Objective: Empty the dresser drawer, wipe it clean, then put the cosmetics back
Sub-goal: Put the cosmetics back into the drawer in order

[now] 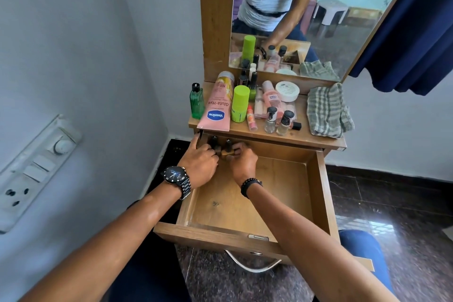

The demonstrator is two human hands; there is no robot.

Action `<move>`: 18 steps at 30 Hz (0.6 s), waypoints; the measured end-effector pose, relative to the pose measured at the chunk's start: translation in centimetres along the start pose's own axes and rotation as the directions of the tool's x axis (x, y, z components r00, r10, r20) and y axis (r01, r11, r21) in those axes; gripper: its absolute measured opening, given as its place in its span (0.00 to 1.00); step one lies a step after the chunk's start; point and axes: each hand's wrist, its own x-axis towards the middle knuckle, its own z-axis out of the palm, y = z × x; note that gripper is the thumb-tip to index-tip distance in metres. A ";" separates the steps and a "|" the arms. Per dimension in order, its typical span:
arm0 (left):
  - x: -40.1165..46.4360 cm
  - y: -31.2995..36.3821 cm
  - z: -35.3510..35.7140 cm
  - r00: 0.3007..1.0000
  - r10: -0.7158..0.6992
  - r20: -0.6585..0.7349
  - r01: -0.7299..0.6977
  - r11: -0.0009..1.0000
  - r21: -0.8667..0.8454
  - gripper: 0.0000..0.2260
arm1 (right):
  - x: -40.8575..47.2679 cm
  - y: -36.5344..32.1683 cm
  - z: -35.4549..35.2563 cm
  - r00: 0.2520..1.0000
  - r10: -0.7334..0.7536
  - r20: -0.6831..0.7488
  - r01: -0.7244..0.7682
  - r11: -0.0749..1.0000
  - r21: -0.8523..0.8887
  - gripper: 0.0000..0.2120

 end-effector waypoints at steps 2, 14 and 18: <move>0.1 0.2 -0.2 0.998 -0.006 0.059 0.004 1.000 0.026 0.15 | 0.1 -0.2 0.2 1.000 0.019 -0.002 -0.019 1.000 0.013 0.10; -0.6 1.3 -1.0 0.994 -0.055 0.095 0.060 0.997 -0.057 0.13 | -0.3 -0.6 0.0 0.998 0.053 -0.040 -0.049 0.994 0.096 0.09; -1.1 2.0 -2.4 0.998 -0.055 -0.033 0.047 0.979 -0.197 0.14 | -1.3 -0.7 -2.4 0.999 0.035 0.001 -0.035 0.990 0.138 0.09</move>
